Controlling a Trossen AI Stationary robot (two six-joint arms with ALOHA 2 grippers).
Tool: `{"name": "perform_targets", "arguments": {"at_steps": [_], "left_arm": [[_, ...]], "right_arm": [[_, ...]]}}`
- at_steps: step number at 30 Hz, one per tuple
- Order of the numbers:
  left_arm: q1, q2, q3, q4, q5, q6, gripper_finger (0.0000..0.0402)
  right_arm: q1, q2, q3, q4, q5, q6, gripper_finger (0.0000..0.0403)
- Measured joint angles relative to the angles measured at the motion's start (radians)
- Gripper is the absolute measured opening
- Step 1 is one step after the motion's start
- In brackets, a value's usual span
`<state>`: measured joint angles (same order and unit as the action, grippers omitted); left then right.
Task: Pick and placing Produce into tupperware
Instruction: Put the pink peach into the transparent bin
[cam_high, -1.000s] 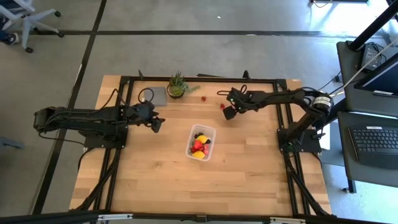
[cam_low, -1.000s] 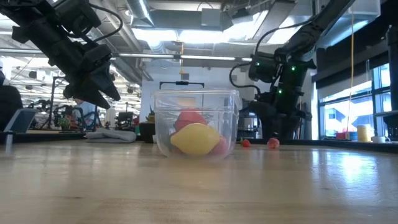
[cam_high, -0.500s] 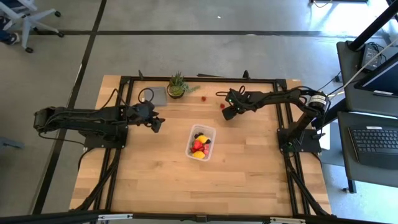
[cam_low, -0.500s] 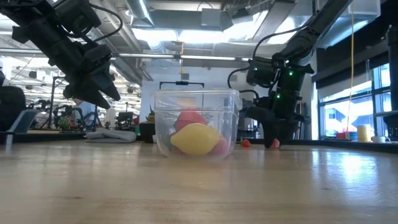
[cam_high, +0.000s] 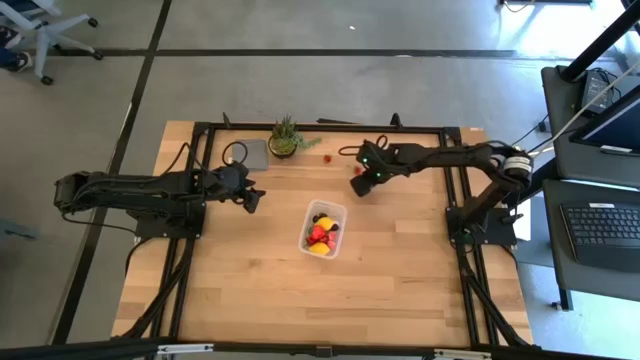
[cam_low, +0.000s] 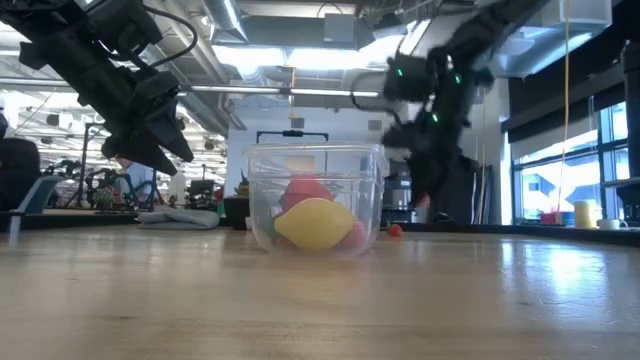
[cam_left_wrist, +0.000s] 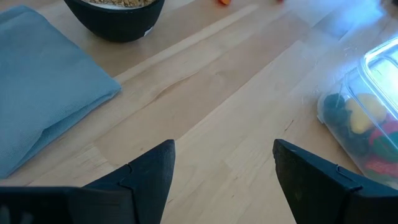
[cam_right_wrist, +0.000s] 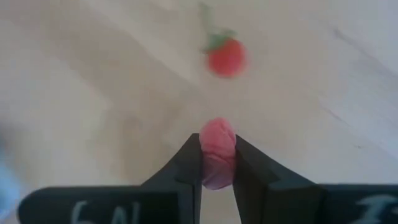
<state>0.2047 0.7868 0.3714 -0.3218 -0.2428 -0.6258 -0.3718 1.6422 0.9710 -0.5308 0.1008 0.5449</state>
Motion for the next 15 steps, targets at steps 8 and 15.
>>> {"name": "perform_targets", "arguments": {"at_steps": [8, 15], "left_arm": [[0.000, 0.000, 0.000, 0.000, -0.004, 0.000, 0.0261], [0.000, 0.000, 0.000, 0.000, -0.008, 0.008, 0.0261]], "right_arm": [[0.206, -0.015, 0.224, -0.012, -0.081, 0.020, 0.0063], [0.374, 0.002, 0.270, 0.071, -0.004, 0.086, 0.0065]]}}
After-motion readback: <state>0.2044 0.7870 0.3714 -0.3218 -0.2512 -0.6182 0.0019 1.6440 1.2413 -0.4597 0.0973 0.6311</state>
